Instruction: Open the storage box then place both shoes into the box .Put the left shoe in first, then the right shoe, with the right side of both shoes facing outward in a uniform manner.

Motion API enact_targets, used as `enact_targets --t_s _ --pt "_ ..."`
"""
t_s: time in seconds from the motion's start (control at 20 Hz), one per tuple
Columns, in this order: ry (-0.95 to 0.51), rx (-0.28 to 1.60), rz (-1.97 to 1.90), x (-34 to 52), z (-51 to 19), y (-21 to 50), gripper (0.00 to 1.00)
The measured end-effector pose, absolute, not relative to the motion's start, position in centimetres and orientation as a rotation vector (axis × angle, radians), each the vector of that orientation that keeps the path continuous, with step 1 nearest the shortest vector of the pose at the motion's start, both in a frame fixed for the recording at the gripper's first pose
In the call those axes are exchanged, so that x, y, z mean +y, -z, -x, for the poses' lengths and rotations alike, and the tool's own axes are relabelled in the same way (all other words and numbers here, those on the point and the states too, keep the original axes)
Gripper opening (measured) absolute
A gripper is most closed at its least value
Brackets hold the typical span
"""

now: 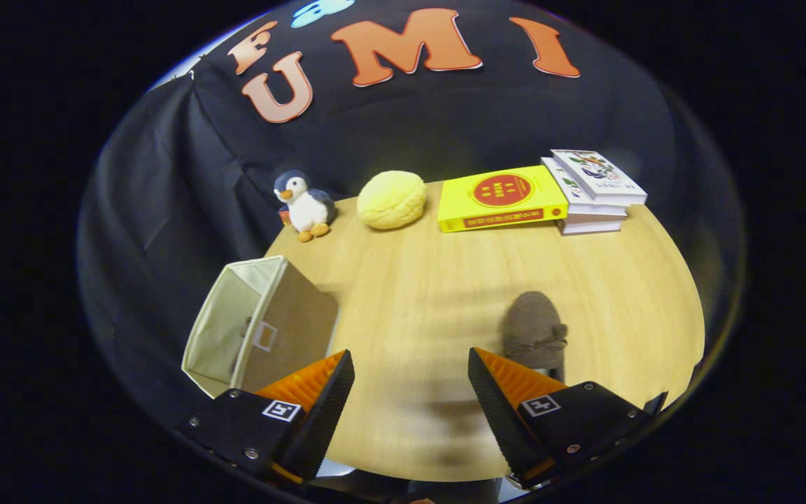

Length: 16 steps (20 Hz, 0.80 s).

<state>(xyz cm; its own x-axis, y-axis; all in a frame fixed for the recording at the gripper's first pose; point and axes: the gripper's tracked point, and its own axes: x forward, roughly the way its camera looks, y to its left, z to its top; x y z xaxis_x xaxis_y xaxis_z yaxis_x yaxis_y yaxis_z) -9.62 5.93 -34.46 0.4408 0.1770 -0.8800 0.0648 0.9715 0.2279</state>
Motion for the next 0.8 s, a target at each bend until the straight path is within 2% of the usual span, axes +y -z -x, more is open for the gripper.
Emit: enact_targets --t_s 0.5,0.8 --pt "0.053 1.198 -0.202 -3.7 13.9 40.5 0.96" --pt "0.024 1.202 -0.155 -4.8 13.7 43.3 0.86"
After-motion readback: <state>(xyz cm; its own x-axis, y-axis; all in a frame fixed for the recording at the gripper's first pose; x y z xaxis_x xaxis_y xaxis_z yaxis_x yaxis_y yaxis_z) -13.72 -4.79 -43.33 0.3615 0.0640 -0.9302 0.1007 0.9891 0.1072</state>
